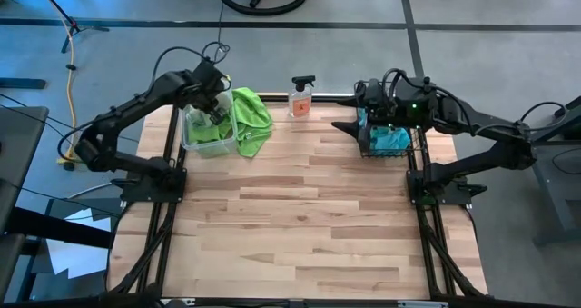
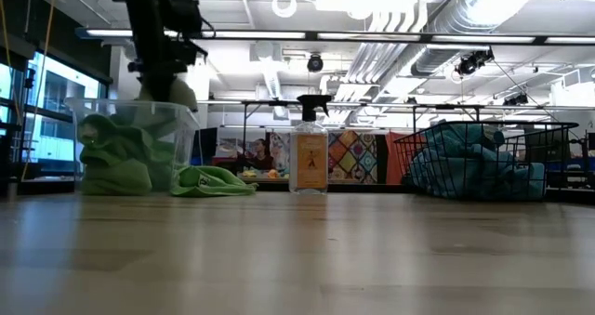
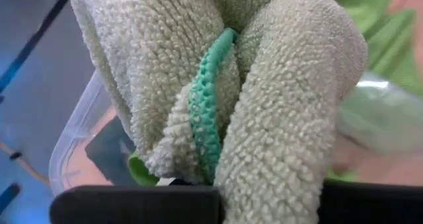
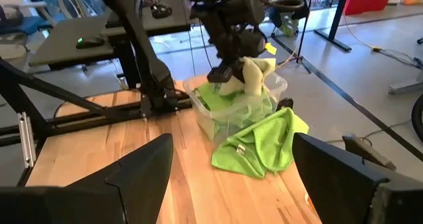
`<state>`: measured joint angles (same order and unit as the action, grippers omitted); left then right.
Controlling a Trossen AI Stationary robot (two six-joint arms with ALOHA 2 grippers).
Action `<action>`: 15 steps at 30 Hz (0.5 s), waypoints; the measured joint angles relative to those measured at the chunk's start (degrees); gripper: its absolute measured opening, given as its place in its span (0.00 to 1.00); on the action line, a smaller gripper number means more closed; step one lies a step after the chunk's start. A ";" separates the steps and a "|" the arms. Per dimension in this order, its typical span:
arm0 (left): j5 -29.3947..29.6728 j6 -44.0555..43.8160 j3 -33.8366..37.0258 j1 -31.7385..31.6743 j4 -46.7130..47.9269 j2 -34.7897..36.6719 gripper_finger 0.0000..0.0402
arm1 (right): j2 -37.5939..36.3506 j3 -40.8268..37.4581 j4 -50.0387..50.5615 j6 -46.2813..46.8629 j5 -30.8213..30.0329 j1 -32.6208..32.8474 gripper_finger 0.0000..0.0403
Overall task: Sort microfiber towel by color & place in baskets
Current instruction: Put the light green microfiber cloth into the bin
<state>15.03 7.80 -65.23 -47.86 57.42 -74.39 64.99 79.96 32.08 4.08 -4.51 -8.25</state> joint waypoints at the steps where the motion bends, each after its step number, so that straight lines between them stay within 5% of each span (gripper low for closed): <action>1: 0.01 0.30 0.00 -0.48 0.09 -0.74 0.01 | 0.00 0.00 0.40 0.00 -0.01 0.00 0.76; 15: -7.89 14.58 0.02 -7.84 2.29 -3.63 0.01 | 0.00 0.00 4.02 3.63 0.00 0.02 0.76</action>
<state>7.14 22.38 -65.21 -55.70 59.70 -78.02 64.99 79.96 36.10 7.70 -4.51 -8.23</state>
